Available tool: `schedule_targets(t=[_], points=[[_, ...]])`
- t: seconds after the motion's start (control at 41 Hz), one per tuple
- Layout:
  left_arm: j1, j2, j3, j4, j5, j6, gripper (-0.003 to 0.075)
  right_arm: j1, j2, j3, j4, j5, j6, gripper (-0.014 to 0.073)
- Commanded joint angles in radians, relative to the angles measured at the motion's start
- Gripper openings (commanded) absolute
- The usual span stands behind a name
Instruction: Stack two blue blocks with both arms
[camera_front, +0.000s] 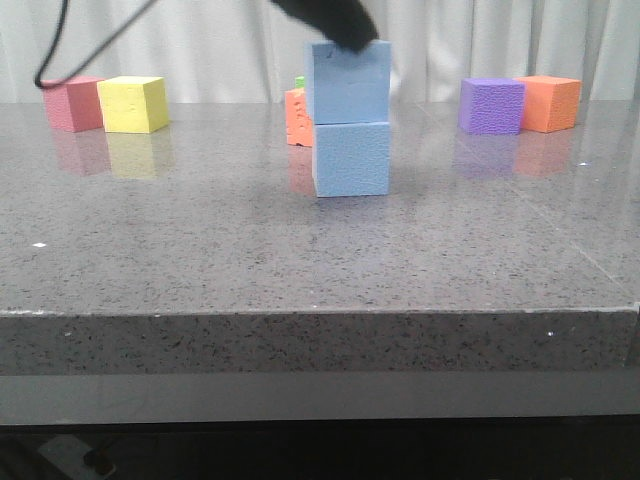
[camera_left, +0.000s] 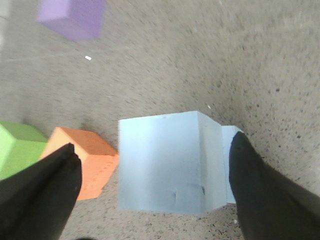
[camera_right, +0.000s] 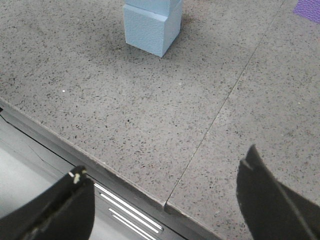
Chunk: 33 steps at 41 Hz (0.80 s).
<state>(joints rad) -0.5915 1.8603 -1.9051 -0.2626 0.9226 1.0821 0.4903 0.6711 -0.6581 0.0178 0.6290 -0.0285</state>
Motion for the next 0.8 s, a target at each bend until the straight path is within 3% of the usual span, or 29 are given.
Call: schedule_targets(t=[0.0, 0.463, 0.561, 0.683, 0.78], points=[[0.001, -0.110, -0.032, -0.021, -0.029, -0.088, 0.0589, -0.005, -0.005, -0.023, 0.004, -0.060, -0.007, 0.0589], [0.001, -0.336, -0.032, -0.016, 0.094, -0.511, 0.0587, -0.005, -0.005, -0.023, 0.004, -0.060, -0.007, 0.0589], [0.001, -0.377, -0.032, 0.066, 0.146, -0.728, 0.0585, -0.005, -0.005, -0.023, 0.004, -0.061, -0.007, 0.0589], [0.001, -0.438, -0.001, 0.185, 0.213, -0.852, 0.0585, -0.005, -0.005, -0.023, 0.004, -0.061, -0.007, 0.0589], [0.001, -0.517, 0.096, 0.189, 0.206, -0.908, 0.0585, -0.005, -0.005, -0.023, 0.004, -0.061, -0.007, 0.0589]])
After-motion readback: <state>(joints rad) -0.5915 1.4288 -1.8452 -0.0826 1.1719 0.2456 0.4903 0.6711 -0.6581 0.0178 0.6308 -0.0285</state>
